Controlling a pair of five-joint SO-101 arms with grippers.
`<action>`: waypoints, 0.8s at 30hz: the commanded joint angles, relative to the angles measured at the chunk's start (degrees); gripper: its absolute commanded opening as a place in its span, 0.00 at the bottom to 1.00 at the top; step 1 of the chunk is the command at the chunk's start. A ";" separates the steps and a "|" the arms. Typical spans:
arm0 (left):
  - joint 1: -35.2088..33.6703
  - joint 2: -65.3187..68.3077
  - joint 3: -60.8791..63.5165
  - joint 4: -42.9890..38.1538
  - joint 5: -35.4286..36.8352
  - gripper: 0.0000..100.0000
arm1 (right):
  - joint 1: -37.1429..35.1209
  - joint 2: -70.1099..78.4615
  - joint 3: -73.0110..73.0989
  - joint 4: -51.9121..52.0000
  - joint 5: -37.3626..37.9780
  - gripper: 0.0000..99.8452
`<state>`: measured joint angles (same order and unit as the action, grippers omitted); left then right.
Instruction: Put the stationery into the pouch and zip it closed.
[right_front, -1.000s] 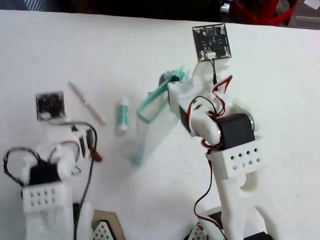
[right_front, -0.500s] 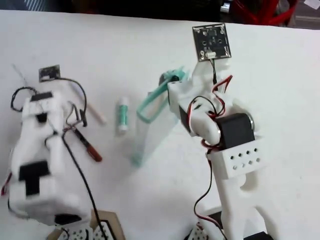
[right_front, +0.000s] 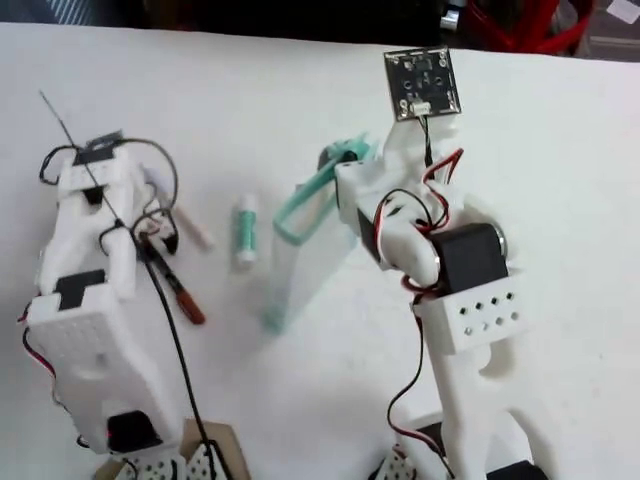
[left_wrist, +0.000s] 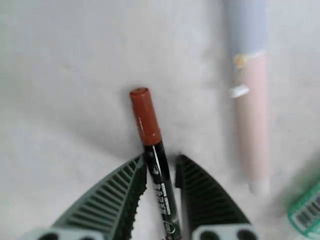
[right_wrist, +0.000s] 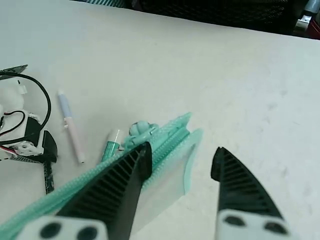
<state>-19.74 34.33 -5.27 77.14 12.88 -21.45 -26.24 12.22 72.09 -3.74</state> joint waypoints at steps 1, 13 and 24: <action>-1.19 2.77 -4.04 2.20 0.88 0.04 | -0.57 1.54 3.60 0.31 0.88 0.20; -1.19 -13.76 -29.45 25.32 -3.43 0.02 | -0.57 1.54 3.60 0.31 0.88 0.20; 2.77 -60.70 -29.98 25.14 -12.22 0.02 | -0.57 1.54 3.60 0.31 0.88 0.20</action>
<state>-19.30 -10.68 -33.49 102.02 1.71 -21.36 -26.24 12.22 72.00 -3.74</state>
